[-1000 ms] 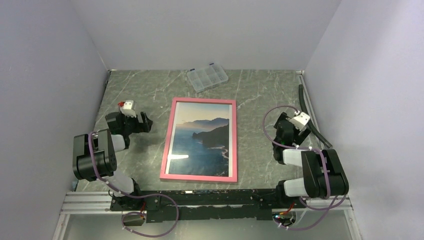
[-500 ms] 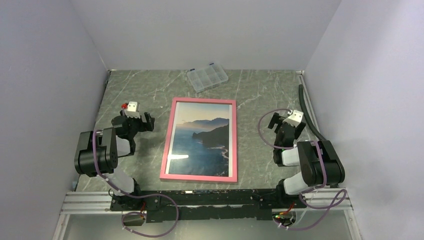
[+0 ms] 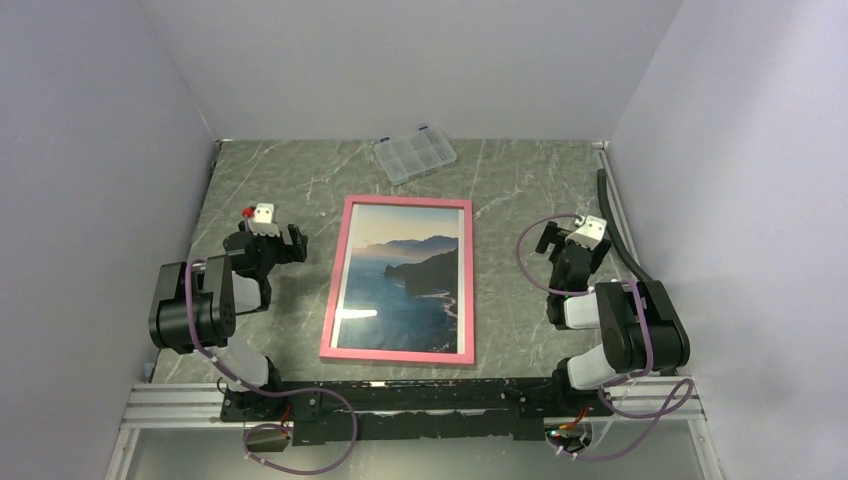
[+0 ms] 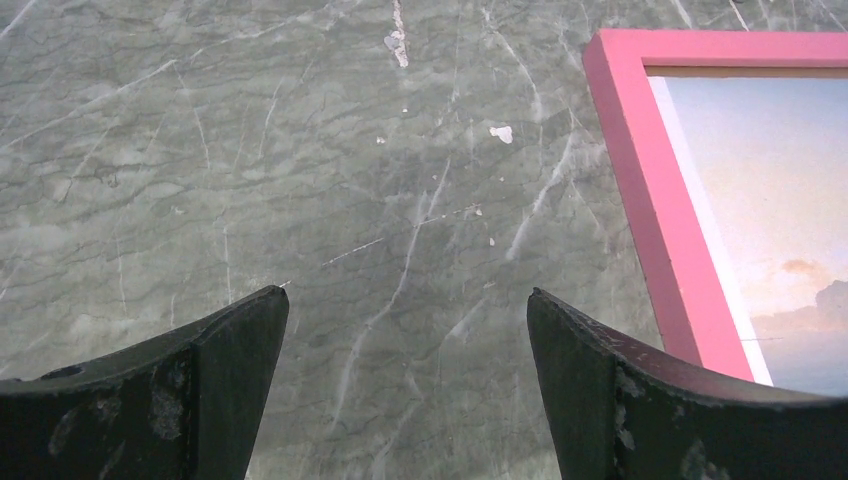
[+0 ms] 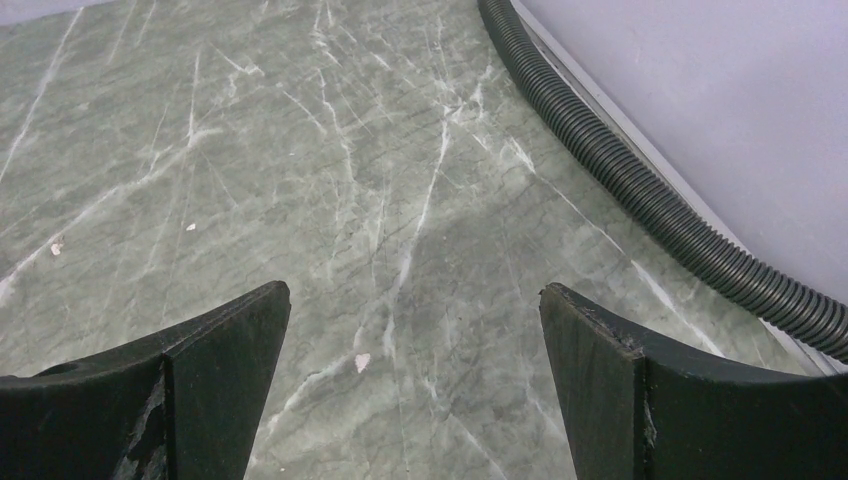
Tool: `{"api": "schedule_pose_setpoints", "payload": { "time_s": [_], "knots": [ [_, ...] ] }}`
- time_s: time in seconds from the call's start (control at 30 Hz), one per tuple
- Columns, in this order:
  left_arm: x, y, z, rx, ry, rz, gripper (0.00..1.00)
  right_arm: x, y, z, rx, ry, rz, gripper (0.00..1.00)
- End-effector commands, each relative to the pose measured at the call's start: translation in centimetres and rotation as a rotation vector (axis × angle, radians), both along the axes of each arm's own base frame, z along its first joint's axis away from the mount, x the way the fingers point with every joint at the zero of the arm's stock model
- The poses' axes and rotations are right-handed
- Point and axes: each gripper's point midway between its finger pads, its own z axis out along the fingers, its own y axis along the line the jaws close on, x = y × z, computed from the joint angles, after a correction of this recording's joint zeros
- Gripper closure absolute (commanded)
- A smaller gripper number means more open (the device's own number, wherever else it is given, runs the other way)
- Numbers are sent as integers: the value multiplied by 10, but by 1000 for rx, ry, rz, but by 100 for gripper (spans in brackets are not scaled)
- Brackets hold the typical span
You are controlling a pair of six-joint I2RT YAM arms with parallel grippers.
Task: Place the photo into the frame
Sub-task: Reset both arms
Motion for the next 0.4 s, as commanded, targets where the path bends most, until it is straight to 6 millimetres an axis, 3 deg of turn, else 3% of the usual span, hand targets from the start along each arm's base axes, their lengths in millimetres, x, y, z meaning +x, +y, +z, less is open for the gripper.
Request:
{"api": "schedule_pose_setpoints", "payload": {
  "time_s": [0.0, 0.37],
  "knots": [
    [3, 1, 5, 10, -23, 6, 5, 6, 2, 13, -10, -48, 10, 0],
    [3, 1, 6, 10, -23, 6, 5, 7, 2, 12, -9, -43, 12, 0]
  ]
}}
